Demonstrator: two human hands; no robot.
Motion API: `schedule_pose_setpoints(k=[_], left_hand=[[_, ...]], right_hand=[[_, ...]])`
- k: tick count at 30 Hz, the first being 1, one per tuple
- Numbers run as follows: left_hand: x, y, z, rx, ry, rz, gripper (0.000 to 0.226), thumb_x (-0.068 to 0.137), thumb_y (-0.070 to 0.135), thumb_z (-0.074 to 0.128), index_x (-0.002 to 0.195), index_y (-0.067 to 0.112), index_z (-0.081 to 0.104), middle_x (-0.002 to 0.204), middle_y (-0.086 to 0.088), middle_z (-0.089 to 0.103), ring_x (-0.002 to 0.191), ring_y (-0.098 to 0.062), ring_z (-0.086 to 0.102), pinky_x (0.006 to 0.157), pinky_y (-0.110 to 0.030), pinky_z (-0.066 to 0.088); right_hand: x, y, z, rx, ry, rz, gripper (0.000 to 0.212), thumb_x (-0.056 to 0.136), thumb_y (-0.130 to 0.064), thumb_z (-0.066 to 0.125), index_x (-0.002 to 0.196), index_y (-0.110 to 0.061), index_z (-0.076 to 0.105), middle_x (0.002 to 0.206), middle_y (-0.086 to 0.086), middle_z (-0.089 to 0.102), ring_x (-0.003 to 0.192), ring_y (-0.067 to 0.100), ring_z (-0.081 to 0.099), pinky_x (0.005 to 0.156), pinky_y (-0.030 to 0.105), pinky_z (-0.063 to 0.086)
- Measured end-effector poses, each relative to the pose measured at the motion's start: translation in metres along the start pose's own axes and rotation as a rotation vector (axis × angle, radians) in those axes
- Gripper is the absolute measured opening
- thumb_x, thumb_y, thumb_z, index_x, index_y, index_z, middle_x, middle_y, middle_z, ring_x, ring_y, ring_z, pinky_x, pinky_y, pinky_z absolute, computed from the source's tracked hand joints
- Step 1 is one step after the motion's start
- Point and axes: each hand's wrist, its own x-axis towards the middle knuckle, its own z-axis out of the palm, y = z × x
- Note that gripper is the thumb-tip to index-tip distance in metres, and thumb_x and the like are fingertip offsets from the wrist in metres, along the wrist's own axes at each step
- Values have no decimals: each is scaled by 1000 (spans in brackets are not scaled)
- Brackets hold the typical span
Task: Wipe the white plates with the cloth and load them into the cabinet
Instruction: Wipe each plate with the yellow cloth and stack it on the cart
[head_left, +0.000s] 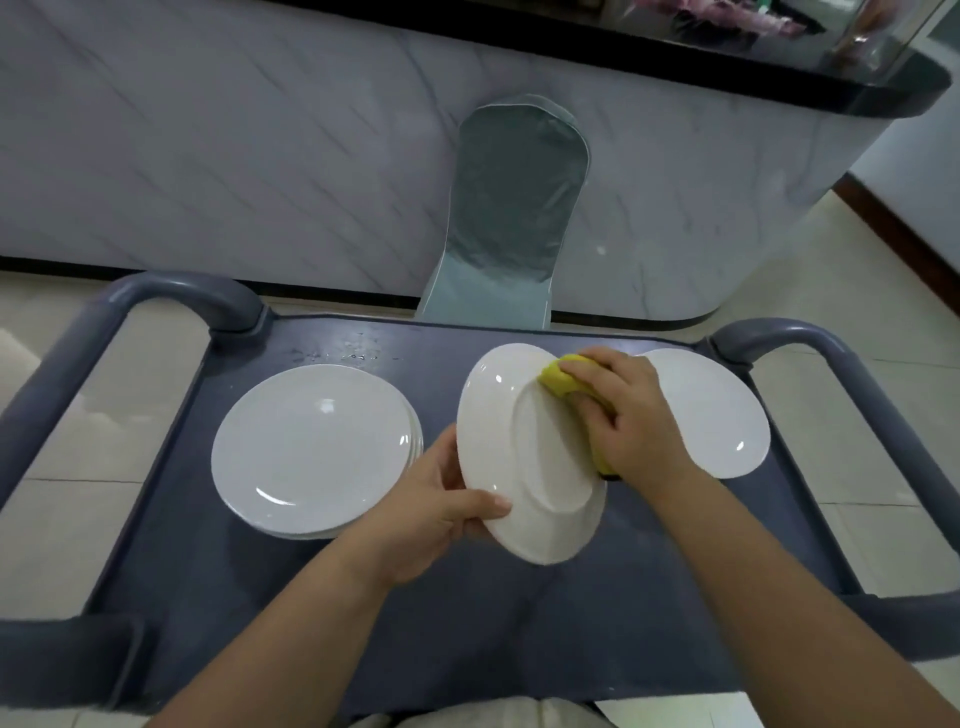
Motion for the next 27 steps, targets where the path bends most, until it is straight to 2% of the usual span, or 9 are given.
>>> schedule_pose_setpoints(k=[3, 7, 9, 12, 15, 18, 20, 23, 27], left_hand=[[3, 7, -4, 49, 33, 13, 69, 70, -5, 69, 130, 24, 50, 122, -9, 65, 110, -28, 65, 81, -46, 57], [1, 14, -14, -1, 66, 37, 72, 70, -9, 63, 134, 22, 48, 125, -16, 62, 114, -32, 61, 88, -50, 52], [0, 12, -12, 14, 56, 14, 71, 70, -7, 65, 133, 21, 48, 126, -17, 61, 114, -34, 61, 83, -52, 55], [-1, 9, -9, -8, 44, -12, 70, 70, -5, 65, 132, 20, 48, 125, -14, 63, 112, -31, 63, 77, -45, 56], [-2, 10, -14, -170, 57, -17, 66, 71, -5, 63, 131, 19, 50, 123, -9, 66, 108, -28, 66, 75, -41, 57], [-1, 8, -20, -353, 102, 7, 66, 72, -8, 63, 132, 16, 51, 120, -9, 68, 102, -26, 69, 70, -35, 58], [4, 6, -19, -435, 155, 37, 67, 72, -11, 63, 133, 15, 51, 120, -8, 69, 103, -26, 69, 70, -34, 59], [16, 5, -11, -486, 226, 49, 65, 73, -5, 60, 135, 15, 48, 123, -10, 67, 106, -28, 68, 72, -36, 59], [27, 4, -2, -387, 264, 25, 60, 80, -4, 58, 136, 15, 46, 119, -14, 68, 101, -30, 69, 75, -39, 60]], right_hand=[[12, -45, 15, 19, -44, -161, 29, 88, -4, 62, 114, -12, 71, 121, 14, 61, 101, 38, 55, 94, 42, 41], [12, -64, 14, 24, -298, -517, 28, 93, -19, 51, 111, -19, 72, 124, 12, 60, 96, 36, 53, 88, 41, 42], [35, -56, 13, 22, -355, -451, 28, 92, -15, 53, 114, -18, 71, 124, 10, 60, 101, 35, 53, 93, 39, 40], [73, -33, 19, 113, -421, -145, 29, 94, -10, 57, 120, -19, 66, 120, 2, 60, 110, 29, 52, 102, 33, 37], [76, 3, 14, 225, -479, 166, 27, 95, -18, 59, 115, -35, 64, 115, -12, 58, 108, 12, 53, 83, 1, 33], [36, 20, -3, 257, -416, 376, 33, 94, -24, 61, 98, -56, 57, 110, -21, 58, 98, -2, 53, 81, 5, 33], [0, 15, -7, 222, -252, 331, 37, 93, -16, 63, 99, -52, 60, 103, -20, 60, 96, 2, 57, 82, 1, 34], [-49, -20, 19, 157, -57, 217, 30, 88, -13, 58, 113, -27, 68, 112, 1, 61, 101, 20, 53, 94, 18, 37], [-72, -61, 44, 90, -12, -24, 34, 87, -10, 57, 118, -21, 68, 125, 3, 57, 100, 21, 48, 94, 27, 40]])
